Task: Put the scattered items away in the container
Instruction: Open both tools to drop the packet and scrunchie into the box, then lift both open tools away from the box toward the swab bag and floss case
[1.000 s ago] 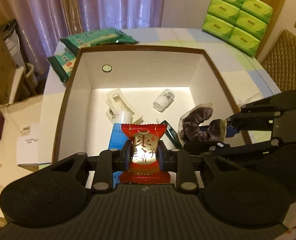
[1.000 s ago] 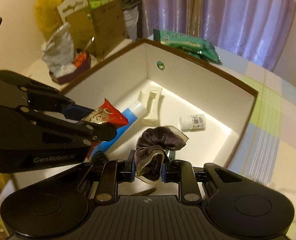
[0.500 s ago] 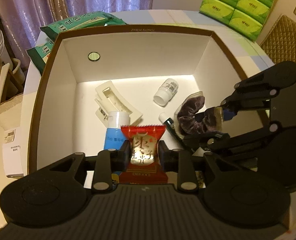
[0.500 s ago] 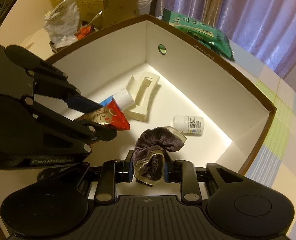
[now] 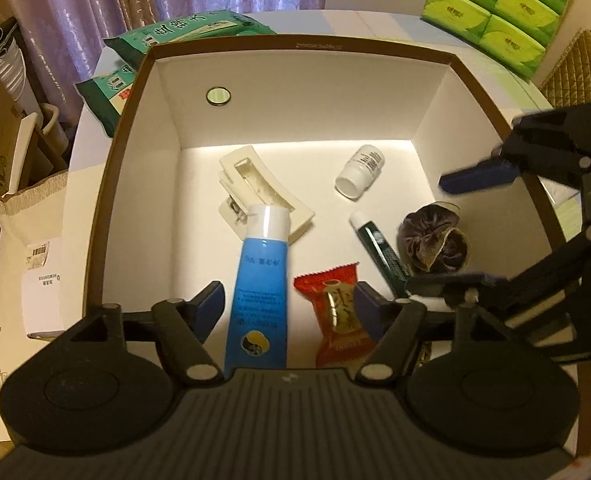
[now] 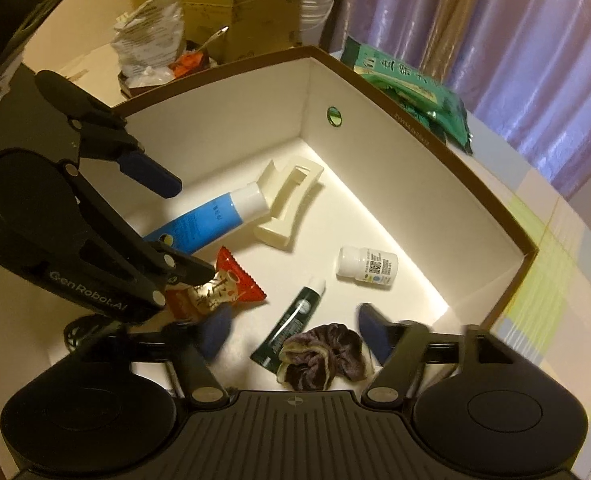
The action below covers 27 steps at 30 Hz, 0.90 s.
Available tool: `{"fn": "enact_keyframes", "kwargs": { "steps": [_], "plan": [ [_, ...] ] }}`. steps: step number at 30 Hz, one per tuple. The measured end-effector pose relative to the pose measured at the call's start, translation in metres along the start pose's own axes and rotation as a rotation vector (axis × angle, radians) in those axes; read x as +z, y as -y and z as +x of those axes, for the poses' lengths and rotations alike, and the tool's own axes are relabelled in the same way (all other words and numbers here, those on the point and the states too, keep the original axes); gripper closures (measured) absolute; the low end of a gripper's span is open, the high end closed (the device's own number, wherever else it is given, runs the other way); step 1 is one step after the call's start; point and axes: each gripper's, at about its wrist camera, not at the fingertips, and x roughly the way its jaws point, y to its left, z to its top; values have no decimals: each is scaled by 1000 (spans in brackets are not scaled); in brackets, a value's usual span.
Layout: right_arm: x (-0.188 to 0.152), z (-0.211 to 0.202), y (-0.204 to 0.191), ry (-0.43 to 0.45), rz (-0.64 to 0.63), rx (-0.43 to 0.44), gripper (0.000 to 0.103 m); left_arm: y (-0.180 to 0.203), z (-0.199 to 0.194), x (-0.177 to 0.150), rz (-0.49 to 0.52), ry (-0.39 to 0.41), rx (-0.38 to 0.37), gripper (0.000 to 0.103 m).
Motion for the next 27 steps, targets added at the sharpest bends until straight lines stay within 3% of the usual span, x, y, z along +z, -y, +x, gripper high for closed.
{"fn": "enact_keyframes", "kwargs": {
  "steps": [8, 14, 18, 27],
  "plan": [
    [-13, -20, -6, 20, -24, -24, 9, 12, -15, -4, 28, 3, 9, 18],
    [-20, -38, -15, 58, -29, -35, 2, 18, -33, -7, 26, 19, 31, 10],
    [-25, -50, -20, 82, -16, -23, 2, 21, -47, -13, 22, 30, 45, 5],
    [-40, -73, -35, 120, 5, -17, 2, 29, -76, -25, 6, 66, 76, 5]
  ]
}}
